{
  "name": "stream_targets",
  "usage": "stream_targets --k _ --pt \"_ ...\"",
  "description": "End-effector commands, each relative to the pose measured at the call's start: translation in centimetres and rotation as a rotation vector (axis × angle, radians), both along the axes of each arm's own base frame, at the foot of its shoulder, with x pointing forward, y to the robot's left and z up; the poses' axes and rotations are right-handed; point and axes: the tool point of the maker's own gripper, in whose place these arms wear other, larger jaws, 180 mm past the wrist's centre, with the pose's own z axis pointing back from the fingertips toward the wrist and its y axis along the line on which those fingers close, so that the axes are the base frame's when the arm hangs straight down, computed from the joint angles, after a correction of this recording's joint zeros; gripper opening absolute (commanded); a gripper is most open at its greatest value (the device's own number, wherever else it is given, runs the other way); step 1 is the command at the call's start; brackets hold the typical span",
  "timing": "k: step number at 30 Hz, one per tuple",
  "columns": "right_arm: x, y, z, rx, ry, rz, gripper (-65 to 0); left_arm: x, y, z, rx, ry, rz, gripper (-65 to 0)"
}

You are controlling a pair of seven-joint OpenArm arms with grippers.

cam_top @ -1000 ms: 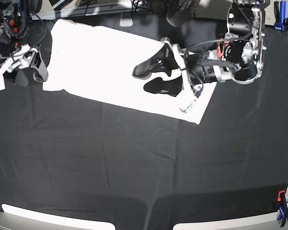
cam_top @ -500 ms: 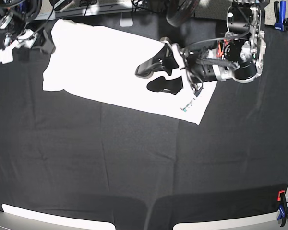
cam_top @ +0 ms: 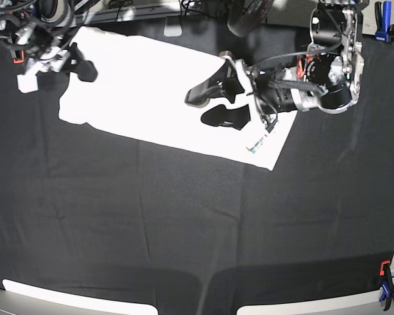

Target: Layout the t-shirt on the table in an organized manner, then fold the t-shirt properly

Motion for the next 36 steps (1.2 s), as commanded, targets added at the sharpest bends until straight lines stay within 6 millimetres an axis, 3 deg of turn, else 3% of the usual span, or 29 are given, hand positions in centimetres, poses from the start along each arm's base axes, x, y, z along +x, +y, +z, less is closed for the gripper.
stream_targets --k 1,7,14,19,21,25,28,31,36 --pt "-0.7 0.2 -0.6 -0.028 0.039 0.039 -19.5 0.3 -0.3 1.4 -0.045 -0.033 0.001 -36.2" --pt "-0.4 2.3 -1.6 -0.007 0.041 0.032 -19.5 0.3 -0.3 1.4 -0.044 -0.033 0.001 -36.2" --pt "1.3 5.2 -1.7 0.057 0.01 0.021 -19.5 0.3 -0.2 1.4 -0.044 -0.033 0.0 -36.2" --pt "1.3 5.5 -1.8 0.06 0.013 0.022 -20.6 0.3 -0.3 1.4 -0.045 -0.033 0.001 -36.2" --pt "1.3 5.4 -1.8 0.057 0.014 0.023 -27.0 0.3 -0.3 1.4 -0.045 -0.033 0.0 -36.2" --pt "1.3 5.3 -1.8 0.055 0.014 0.024 -51.1 0.3 -0.2 1.4 -0.044 -0.032 0.001 -36.2" --pt "1.4 4.5 -1.6 0.031 0.011 0.031 -65.0 0.3 -0.2 1.4 -0.044 -0.032 0.001 -36.2" --pt "2.3 2.3 -0.9 -0.019 -0.01 0.028 -65.0 0.3 -0.2 1.4 -0.044 -0.032 0.001 -36.2" --pt "4.6 -3.2 1.6 -0.121 -0.086 -0.05 -65.0 0.3 -0.2 1.4 -0.044 -0.032 0.001 -36.2"
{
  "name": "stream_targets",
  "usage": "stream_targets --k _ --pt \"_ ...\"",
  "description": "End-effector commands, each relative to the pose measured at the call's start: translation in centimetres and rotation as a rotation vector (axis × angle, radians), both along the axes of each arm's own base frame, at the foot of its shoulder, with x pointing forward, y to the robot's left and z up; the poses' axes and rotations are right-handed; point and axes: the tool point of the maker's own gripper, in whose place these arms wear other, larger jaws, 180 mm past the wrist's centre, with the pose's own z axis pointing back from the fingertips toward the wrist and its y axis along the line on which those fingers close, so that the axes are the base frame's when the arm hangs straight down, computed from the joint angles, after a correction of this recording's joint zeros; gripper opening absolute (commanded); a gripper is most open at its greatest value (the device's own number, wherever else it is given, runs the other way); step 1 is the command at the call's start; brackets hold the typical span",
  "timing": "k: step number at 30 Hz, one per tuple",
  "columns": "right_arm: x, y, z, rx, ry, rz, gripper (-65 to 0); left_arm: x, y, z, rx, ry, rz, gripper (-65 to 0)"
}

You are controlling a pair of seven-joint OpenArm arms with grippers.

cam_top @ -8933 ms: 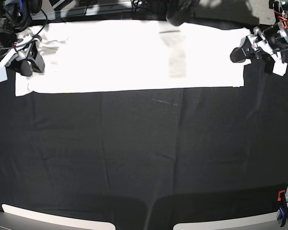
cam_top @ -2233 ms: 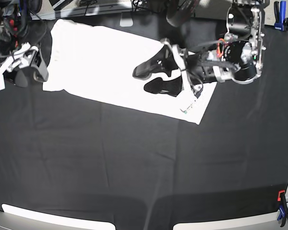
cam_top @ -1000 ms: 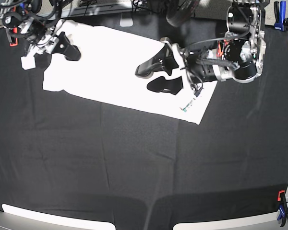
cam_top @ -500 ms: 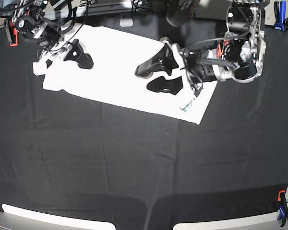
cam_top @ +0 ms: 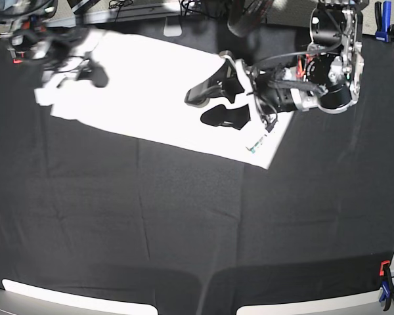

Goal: Layout the t-shirt on the table in an organized manner, then fold the t-shirt properly
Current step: 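Grasp the other shirt end with the right gripper and fold it over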

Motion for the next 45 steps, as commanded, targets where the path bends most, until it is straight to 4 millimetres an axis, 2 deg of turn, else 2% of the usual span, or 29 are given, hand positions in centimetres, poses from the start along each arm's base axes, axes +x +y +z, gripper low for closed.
stream_targets --k 1,6,13,15,18,22,25,29,32,37,41,45 --pt "1.5 -1.8 1.9 -0.031 -0.074 -0.027 -65.0 0.3 -0.2 1.4 -0.044 -0.032 0.001 -36.2" --pt "3.6 -6.0 4.9 -0.125 -0.144 -0.058 -65.0 0.3 -0.2 1.4 -0.044 -0.032 0.001 -36.2" --pt "7.6 -9.2 8.9 -0.251 -0.224 -0.041 -65.0 0.3 -0.2 1.4 -0.044 -0.032 0.001 -36.2" --pt "8.4 -9.4 9.5 -0.244 -0.235 -0.065 -65.0 0.3 -0.2 1.4 -0.044 -0.033 0.001 -36.2" --pt "8.3 -8.4 9.2 -0.27 -0.228 -0.047 -65.0 0.3 -0.2 1.4 -0.044 -0.033 0.001 -36.2" --pt "7.2 -7.2 8.8 -0.425 -0.187 -0.009 -65.0 0.3 -0.3 1.4 -0.045 -0.033 0.002 -36.2" --pt "6.9 -5.8 10.4 -0.532 -0.219 0.018 -65.0 0.3 -0.3 1.4 -0.045 -0.033 0.002 -36.2" --pt "7.0 -3.5 13.5 -0.571 -0.31 0.015 -65.0 0.3 -0.2 1.4 -0.044 -0.031 0.003 -36.2" --pt "7.2 -2.7 14.5 -0.581 -0.344 0.017 -65.0 0.3 -0.2 1.4 -0.044 -0.031 0.003 -36.2" --pt "7.5 -1.4 13.9 -0.547 -0.334 0.032 -65.0 0.3 -0.2 1.4 -0.045 -0.031 0.003 -36.2" --pt "8.4 1.4 12.2 -0.549 -0.287 0.114 -65.0 0.3 -0.2 1.4 -0.045 -0.03 0.002 -36.2" --pt "10.2 4.4 11.1 -0.575 -0.246 0.173 -65.0 0.3 -0.2 1.4 -0.044 -0.03 0.002 -36.2"
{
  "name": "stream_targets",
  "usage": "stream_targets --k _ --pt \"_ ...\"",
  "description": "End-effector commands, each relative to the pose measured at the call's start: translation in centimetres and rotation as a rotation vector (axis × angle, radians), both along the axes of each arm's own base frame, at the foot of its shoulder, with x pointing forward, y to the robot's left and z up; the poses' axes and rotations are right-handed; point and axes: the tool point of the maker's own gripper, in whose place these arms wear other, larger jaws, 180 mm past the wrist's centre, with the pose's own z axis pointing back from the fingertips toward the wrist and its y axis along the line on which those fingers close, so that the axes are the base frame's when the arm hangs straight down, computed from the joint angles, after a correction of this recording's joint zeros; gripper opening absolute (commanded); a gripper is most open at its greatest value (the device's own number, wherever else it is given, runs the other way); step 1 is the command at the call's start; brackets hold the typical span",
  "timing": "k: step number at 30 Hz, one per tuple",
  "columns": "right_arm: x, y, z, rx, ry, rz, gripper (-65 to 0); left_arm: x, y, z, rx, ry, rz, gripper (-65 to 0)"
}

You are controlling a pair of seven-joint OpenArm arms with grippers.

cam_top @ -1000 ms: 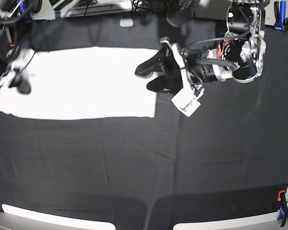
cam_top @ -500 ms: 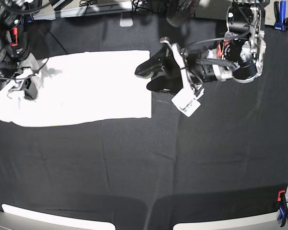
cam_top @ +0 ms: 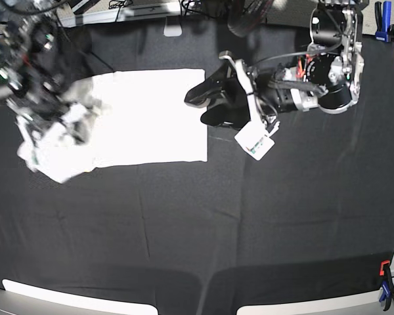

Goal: Layout the t-shirt on the table in an organized manner, then fold the t-shirt properly
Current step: 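Grasp the other shirt end with the right gripper and fold it over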

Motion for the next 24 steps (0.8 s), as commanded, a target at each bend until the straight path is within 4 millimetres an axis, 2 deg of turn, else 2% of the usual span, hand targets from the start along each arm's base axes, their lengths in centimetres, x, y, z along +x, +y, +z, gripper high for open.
stream_targets --k 1,7,12,15,19,24 --pt "1.1 0.8 1.2 -0.013 -0.049 0.026 -65.0 0.3 -0.2 1.4 -0.042 -0.031 0.003 -36.2" --pt "1.0 5.1 -0.9 -0.074 0.021 0.117 -65.0 0.4 -0.2 1.4 -0.042 -0.031 0.003 -36.2" --pt "0.9 7.8 -1.6 -0.044 0.031 0.135 -65.0 0.3 -0.2 1.4 -0.042 -0.031 0.003 -36.2" --pt "0.9 8.4 -1.8 -0.039 0.035 0.119 -65.0 0.4 -0.2 1.4 -0.042 -0.031 0.003 -36.2" --pt "0.9 7.7 -2.3 -0.1 0.05 0.083 -65.0 0.4 -0.2 1.4 -0.042 -0.031 0.003 -36.2" --pt "0.9 7.9 -2.2 -0.088 0.048 0.086 -65.0 0.4 -0.2 1.4 -0.042 -0.031 0.003 -36.2"
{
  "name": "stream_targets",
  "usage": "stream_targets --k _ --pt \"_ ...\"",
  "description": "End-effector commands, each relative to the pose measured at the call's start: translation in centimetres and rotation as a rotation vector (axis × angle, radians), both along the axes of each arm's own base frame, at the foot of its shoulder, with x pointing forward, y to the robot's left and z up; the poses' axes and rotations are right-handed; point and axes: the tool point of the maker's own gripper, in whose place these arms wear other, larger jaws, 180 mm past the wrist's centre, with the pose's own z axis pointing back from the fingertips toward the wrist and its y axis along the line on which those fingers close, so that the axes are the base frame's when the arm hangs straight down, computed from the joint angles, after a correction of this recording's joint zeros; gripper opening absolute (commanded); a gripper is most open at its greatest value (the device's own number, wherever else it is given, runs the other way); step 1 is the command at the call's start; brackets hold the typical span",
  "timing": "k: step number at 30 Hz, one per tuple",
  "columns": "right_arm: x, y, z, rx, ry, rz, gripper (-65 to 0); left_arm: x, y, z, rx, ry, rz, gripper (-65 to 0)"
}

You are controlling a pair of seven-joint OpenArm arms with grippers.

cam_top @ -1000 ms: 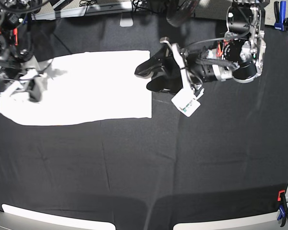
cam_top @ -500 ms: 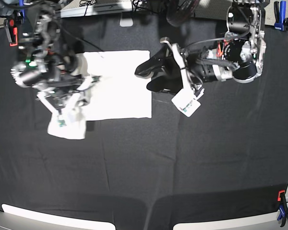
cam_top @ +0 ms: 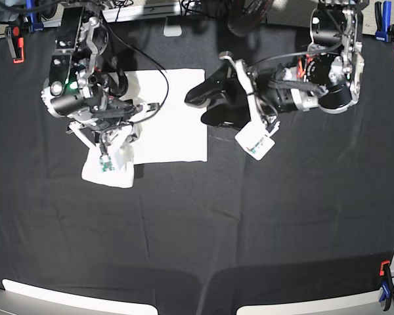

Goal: Layout the t-shirt on the table in an organized manner, then fold the t-shirt properly
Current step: 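Grasp the other shirt end with the right gripper and fold it over, then release the fabric and lift both grippers off the folded shirt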

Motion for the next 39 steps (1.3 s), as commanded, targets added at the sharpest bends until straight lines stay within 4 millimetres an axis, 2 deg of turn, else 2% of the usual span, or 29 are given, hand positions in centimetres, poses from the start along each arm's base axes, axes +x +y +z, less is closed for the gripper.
stream_targets --k 1,2,5,7,13,18,24,27,29,34,37,39 --pt "0.9 0.3 1.2 0.021 -0.052 0.006 -65.0 0.3 -0.2 1.4 -0.041 -0.031 0.003 -36.2" --pt "0.9 0.6 1.3 0.036 -0.054 0.011 -60.6 0.3 -0.2 1.4 -0.041 -0.031 0.003 -36.2" --pt "0.9 1.7 1.7 0.099 -0.062 0.033 -42.1 0.3 -0.2 1.4 -0.041 -0.031 0.003 -36.2" --pt "0.8 2.6 2.1 0.154 -0.069 0.053 -36.4 0.3 -0.2 1.4 -0.041 -0.031 0.003 -36.2" --pt "0.8 4.3 2.8 0.251 -0.08 0.08 -36.2 0.3 -0.2 1.4 -0.041 -0.031 0.003 -36.2" --pt "0.4 6.6 4.1 0.348 -0.116 0.182 -36.2 0.3 -0.2 1.3 -0.041 -0.03 0.003 -36.2" --pt "0.2 7.4 4.7 0.376 -0.139 0.24 -36.2 0.3 -0.2 1.3 -0.04 -0.03 0.003 -36.2" --pt "0.9 6.5 4.6 0.271 -0.167 0.266 -36.2 0.3 -0.2 1.3 -0.041 -0.031 0.003 -36.2" --pt "2.3 5.2 5.0 0.181 -0.203 0.246 -36.2 0.4 -0.2 1.4 -0.042 -0.032 0.003 -36.2" --pt "5.7 2.7 7.7 0.054 -0.32 0.218 -36.2 1.1 -0.8 2.7 -0.11 -0.06 0.038 -36.2" --pt "6.2 1.0 8.2 0.015 -0.336 0.2 -36.2 1.6 -1.5 2.7 -0.107 -0.048 0.074 -36.2" --pt "6.3 -1.2 8.4 -0.02 -0.339 0.162 -36.2 1.9 -1.8 2.5 -0.102 -0.032 0.1 -36.2"
